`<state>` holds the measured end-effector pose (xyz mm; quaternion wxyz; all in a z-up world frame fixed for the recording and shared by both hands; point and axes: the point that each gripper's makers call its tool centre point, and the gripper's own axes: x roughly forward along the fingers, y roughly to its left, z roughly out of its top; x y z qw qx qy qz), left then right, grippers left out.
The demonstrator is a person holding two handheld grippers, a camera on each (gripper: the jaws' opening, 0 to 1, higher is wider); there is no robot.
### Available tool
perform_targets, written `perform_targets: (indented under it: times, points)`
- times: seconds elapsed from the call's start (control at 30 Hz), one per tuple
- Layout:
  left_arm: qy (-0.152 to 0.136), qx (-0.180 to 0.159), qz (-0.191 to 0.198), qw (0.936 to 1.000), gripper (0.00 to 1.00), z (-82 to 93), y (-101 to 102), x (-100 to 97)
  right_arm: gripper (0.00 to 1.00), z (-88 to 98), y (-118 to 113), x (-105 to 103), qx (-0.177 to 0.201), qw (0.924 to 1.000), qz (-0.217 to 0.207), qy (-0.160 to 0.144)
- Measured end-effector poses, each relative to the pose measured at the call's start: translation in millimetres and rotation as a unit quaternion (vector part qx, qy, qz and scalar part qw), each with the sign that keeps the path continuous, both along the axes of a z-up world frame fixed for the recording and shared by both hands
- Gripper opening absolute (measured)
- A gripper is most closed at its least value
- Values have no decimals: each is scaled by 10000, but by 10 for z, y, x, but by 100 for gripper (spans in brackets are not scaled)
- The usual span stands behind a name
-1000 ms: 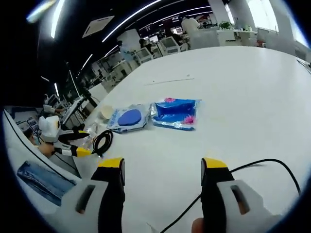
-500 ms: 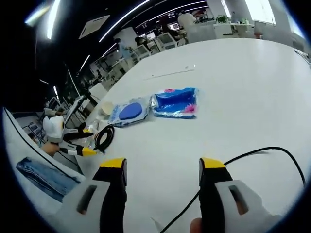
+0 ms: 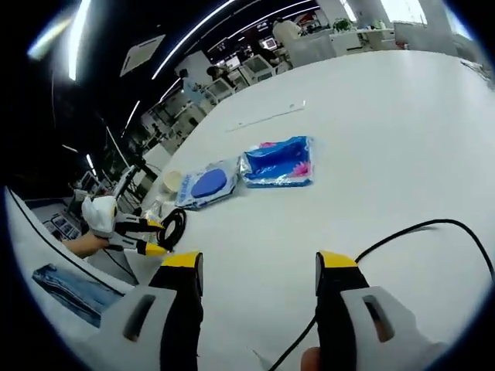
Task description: Arrange the tabletop items into an orderly group along one side of the table until the central work area is clear of visible clutter.
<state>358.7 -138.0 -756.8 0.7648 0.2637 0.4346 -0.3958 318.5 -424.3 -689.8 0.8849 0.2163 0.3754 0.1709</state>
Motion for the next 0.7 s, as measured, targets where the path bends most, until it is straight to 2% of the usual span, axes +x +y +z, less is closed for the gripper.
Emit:
perform_targets:
  times: [0.13, 0.17, 0.27, 0.3, 0.43, 0.6, 0.7]
  points:
    - [117, 153, -288, 9994, 25, -108, -61, -92, 57, 4, -15, 13, -106, 9999, 40, -21]
    - [99, -80, -278, 9995, 20, -75, -119, -75, 57, 6, -17, 17, -101, 9999, 32, -29]
    - [357, -299, 150, 9988, 17, -73, -111, -51, 57, 13, -1, 12, -17, 10000, -4, -29]
    - [348, -327, 199, 9987, 17, -71, -104, -40, 56, 10, 8, 7, 27, 10000, -16, -23]
    - [163, -238, -41, 9996, 17, -69, -116, -55, 56, -24, 51, -19, 41, 10000, 52, 35]
    - [280, -257, 161, 9991, 14, -59, -102, -13, 55, -8, 61, 3, 43, 10000, 78, 15]
    - [234, -386, 264, 9986, 12, 22, -135, 34, 55, 2, 47, 23, 29, 10000, 91, -16]
